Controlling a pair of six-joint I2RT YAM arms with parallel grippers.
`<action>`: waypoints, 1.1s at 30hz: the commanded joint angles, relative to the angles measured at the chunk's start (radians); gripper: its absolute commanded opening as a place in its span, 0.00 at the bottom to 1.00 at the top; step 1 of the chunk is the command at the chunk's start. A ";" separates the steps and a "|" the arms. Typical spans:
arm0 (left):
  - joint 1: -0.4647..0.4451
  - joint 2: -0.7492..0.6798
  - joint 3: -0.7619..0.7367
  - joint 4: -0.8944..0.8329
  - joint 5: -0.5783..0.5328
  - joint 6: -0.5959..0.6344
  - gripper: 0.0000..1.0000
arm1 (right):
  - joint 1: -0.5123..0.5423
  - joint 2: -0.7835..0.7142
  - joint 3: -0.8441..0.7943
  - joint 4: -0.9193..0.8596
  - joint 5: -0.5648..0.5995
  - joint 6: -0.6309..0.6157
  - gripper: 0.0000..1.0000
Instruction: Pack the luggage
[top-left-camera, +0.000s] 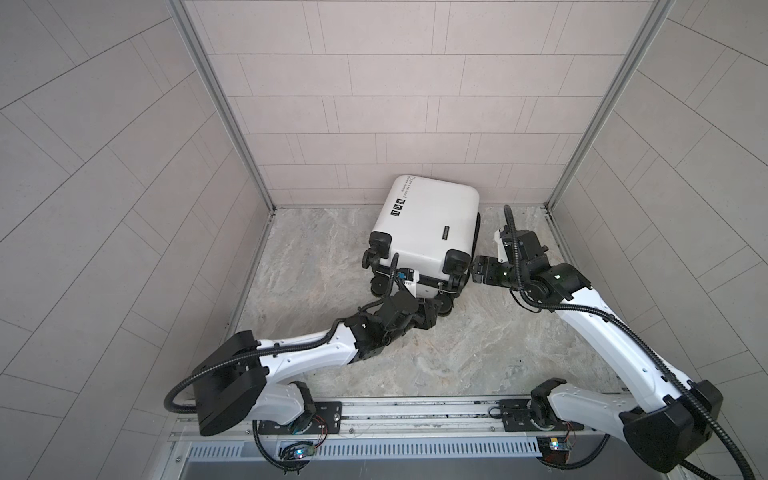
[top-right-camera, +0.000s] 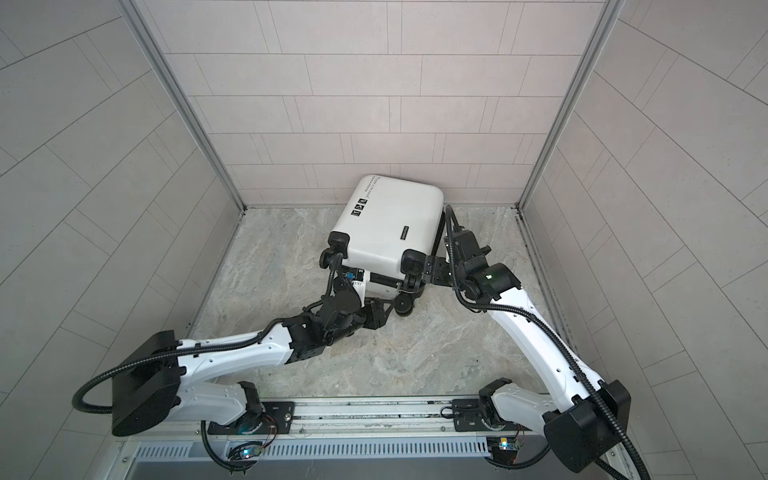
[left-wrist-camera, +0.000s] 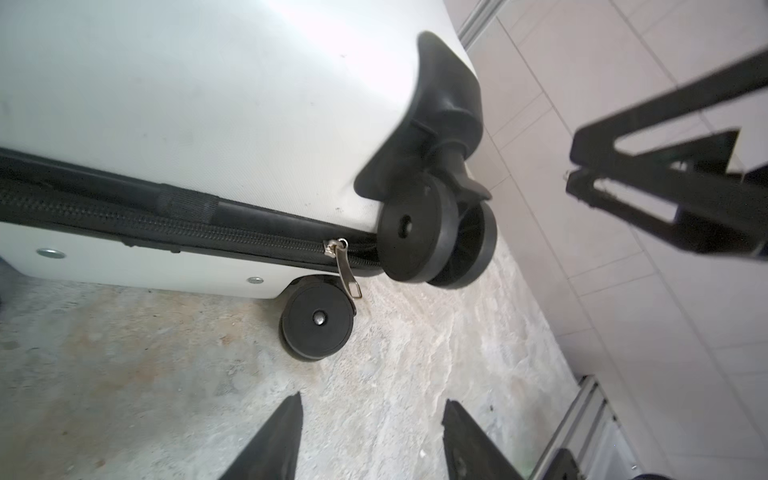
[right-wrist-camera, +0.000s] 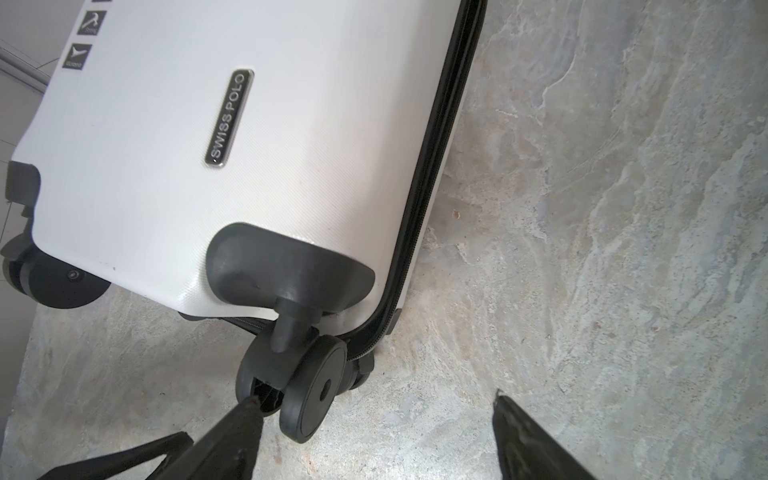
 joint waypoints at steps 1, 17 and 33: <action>0.054 0.045 -0.082 0.264 0.084 -0.218 0.58 | -0.011 -0.033 -0.005 -0.006 -0.008 -0.011 0.88; 0.067 0.302 -0.087 0.631 0.102 -0.477 0.44 | -0.030 -0.042 0.002 -0.009 -0.008 -0.013 0.87; 0.067 0.420 0.001 0.684 0.116 -0.502 0.38 | -0.033 -0.053 -0.007 -0.017 -0.006 -0.008 0.86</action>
